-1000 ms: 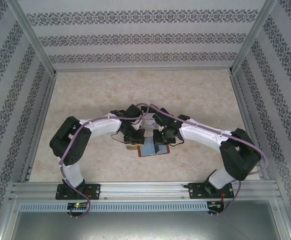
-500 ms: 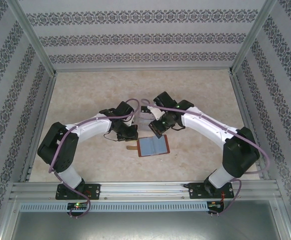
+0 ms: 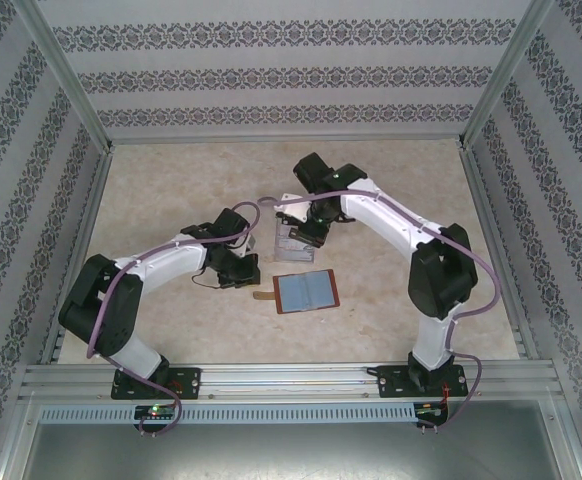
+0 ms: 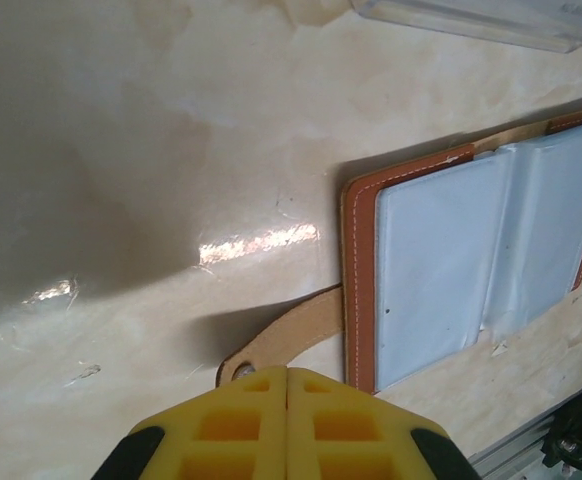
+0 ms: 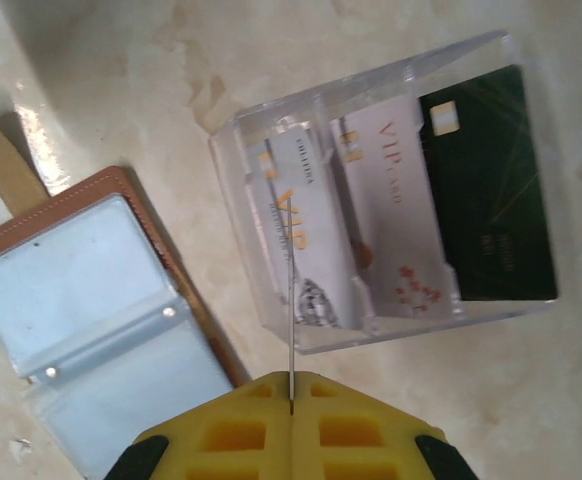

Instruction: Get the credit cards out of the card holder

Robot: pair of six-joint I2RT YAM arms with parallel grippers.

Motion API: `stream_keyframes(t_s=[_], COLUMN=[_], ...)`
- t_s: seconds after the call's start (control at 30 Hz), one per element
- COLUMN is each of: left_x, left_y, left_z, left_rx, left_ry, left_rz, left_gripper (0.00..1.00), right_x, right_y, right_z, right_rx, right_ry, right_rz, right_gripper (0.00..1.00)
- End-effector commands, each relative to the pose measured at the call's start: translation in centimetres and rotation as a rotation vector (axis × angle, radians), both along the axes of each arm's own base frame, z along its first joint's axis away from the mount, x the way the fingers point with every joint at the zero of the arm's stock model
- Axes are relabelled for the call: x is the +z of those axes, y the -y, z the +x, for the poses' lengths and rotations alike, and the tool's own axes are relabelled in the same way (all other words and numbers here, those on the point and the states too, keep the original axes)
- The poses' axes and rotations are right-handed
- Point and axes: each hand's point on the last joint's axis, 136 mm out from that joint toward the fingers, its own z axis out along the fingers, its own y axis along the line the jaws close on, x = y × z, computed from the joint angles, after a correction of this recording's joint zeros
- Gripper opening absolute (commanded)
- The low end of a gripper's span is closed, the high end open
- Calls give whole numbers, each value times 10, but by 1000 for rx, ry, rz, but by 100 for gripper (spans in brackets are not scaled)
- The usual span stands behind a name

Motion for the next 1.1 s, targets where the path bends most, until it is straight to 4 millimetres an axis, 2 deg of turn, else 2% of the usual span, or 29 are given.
stream_keyframes(t_s=[0.0, 0.3, 0.67, 0.8, 1.07], left_x=[3, 2, 0, 1, 3], left_y=[-8, -14, -16, -15, -15], left_z=[-1, -5, -7, -5, -4], left_rx=[16, 38, 45, 46, 46], left_ry=[15, 18, 4, 6, 4], left_rz=[9, 19, 25, 22, 28], left_gripper=[6, 6, 6, 6, 6], right_x=[6, 12, -7, -11, -26], right_y=[4, -6, -5, -4, -4], right_z=[4, 30, 59, 65, 60], right_rx=[116, 188, 199, 208, 258], right_ry=[-13, -41, -72, -72, -116], right_rz=[-32, -61, -111, -112, -122], right_gripper=[1, 2, 3, 3, 4])
